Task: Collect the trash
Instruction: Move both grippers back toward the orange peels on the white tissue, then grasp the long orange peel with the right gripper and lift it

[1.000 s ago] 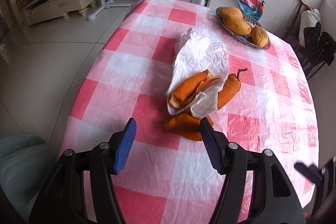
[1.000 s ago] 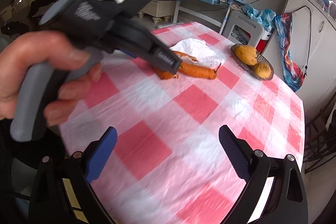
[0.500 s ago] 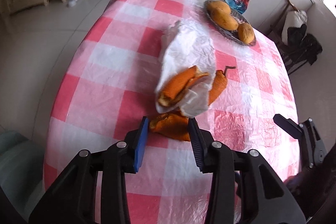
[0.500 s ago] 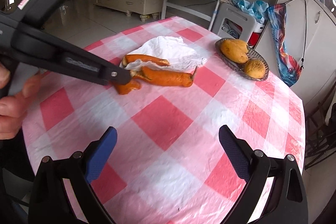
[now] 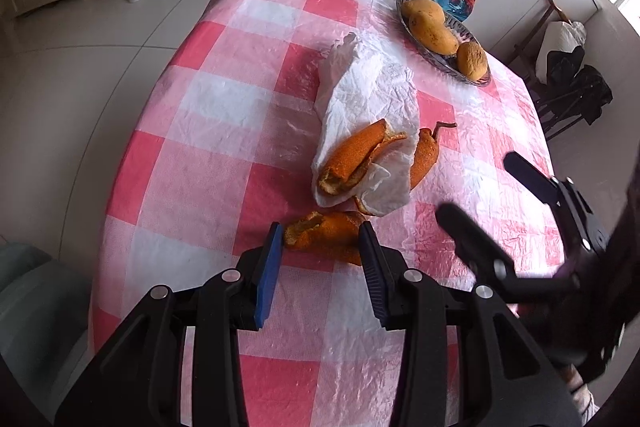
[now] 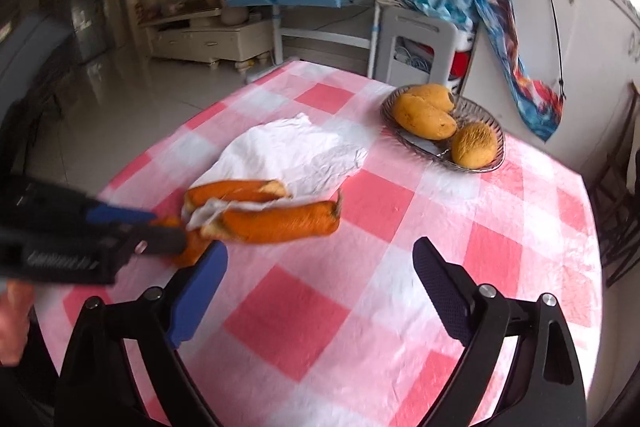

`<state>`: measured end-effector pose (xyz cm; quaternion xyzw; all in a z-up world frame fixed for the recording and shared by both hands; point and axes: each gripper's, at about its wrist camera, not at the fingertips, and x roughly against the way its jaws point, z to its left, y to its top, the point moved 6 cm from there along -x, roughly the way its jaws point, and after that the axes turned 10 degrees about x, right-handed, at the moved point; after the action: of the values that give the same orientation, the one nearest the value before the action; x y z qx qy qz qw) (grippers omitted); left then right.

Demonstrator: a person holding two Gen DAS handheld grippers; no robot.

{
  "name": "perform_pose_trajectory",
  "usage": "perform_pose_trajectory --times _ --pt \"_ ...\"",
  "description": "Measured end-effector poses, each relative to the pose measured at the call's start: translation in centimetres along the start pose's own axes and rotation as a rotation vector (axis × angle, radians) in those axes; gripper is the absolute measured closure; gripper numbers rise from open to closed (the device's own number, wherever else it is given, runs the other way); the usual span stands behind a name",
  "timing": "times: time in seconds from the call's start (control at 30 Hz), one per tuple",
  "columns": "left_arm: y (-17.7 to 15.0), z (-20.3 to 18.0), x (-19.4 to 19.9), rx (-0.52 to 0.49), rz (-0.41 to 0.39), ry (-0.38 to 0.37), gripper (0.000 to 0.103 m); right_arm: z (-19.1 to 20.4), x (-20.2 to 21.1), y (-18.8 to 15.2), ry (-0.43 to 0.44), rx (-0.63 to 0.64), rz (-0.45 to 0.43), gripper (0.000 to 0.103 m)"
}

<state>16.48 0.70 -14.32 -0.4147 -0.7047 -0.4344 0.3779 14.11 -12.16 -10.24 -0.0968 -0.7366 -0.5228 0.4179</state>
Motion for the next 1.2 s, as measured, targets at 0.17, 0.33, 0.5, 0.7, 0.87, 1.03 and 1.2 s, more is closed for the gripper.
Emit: perform_pose_trajectory --times 0.17,0.33,0.5,0.7,0.87,1.03,1.2 --pt "0.3 0.3 0.0 0.012 0.015 -0.005 0.065 0.1 -1.5 0.9 0.006 -0.022 0.007 0.014" --pt "0.2 -0.1 -0.1 -0.009 0.015 0.005 0.065 0.6 -3.2 0.8 0.028 -0.015 0.059 0.016" --pt "0.0 -0.4 -0.1 -0.033 0.016 0.014 0.065 0.0 -3.3 -0.4 0.080 -0.042 0.127 0.019" --pt "-0.2 -0.4 0.1 -0.035 0.021 0.007 0.063 -0.5 -1.6 -2.2 0.069 0.022 0.190 0.040" --pt "-0.7 -0.5 0.0 -0.035 0.027 0.006 0.062 -2.1 -0.7 -2.5 0.113 -0.099 0.148 0.041" --pt "-0.9 -0.7 -0.1 -0.057 0.025 0.016 0.061 -1.5 -1.3 -1.1 0.156 -0.174 0.101 0.041" --pt "-1.0 -0.8 -0.1 -0.065 0.026 0.016 0.061 -0.3 -2.7 -0.1 0.179 -0.199 0.081 0.041"
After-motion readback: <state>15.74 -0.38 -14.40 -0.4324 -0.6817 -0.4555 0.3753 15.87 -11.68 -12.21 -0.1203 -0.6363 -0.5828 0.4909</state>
